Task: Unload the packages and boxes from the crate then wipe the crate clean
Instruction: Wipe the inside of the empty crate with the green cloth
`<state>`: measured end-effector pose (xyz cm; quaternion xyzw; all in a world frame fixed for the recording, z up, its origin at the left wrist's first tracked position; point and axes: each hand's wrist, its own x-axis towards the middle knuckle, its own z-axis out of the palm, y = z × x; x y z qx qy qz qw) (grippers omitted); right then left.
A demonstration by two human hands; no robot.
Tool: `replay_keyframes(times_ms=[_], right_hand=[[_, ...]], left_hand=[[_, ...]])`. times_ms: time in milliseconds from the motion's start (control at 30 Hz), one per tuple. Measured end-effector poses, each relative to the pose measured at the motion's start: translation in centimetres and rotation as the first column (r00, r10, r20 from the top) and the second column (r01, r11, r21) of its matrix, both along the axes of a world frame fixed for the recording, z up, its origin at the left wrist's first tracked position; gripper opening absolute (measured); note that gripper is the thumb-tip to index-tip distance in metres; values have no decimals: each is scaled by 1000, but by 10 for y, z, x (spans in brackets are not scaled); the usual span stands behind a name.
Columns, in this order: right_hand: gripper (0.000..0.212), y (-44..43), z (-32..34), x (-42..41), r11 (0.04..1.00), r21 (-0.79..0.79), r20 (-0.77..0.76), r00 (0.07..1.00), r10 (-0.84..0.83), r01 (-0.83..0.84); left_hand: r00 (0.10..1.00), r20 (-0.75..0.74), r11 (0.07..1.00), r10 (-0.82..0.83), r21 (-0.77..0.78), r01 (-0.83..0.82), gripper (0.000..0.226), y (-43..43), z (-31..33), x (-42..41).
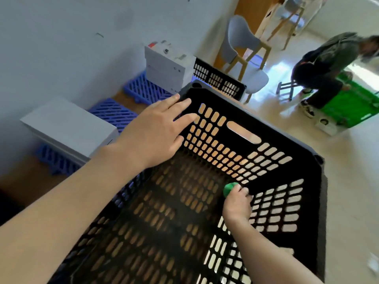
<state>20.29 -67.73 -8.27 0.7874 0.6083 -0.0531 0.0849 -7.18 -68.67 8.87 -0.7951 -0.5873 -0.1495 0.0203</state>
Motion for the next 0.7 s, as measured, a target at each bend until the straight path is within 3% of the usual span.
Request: replay_keyframes(times_ms=[133, 267, 400, 500, 633, 700], right_hand=[[31, -3, -22, -8, 967, 215, -158, 982, -107, 140], [29, 0, -30, -17, 895, 336, -303, 934, -191, 292], [33, -48, -39, -51, 935, 352, -310, 949, 60, 55], [45, -107, -45, -95, 922, 343, -340, 891, 300, -179], [54, -132, -45, -110, 762, 350, -245, 731, 637, -546], [54, -108, -42, -90, 705, 373, -151, 710, 687, -603]], left_hand=[[979, 203, 1000, -13, -13, 16, 53, 1, 2, -1], [975, 220, 999, -25, -16, 29, 53, 3, 1, 1], [965, 263, 999, -6, -36, 16, 51, 5, 2, 4], [961, 277, 999, 2, -41, 10, 50, 2, 3, 3], [964, 267, 999, -3, -34, 13, 52, -2, 3, 1], [970, 244, 999, 1, -34, 7, 53, -3, 5, 0]])
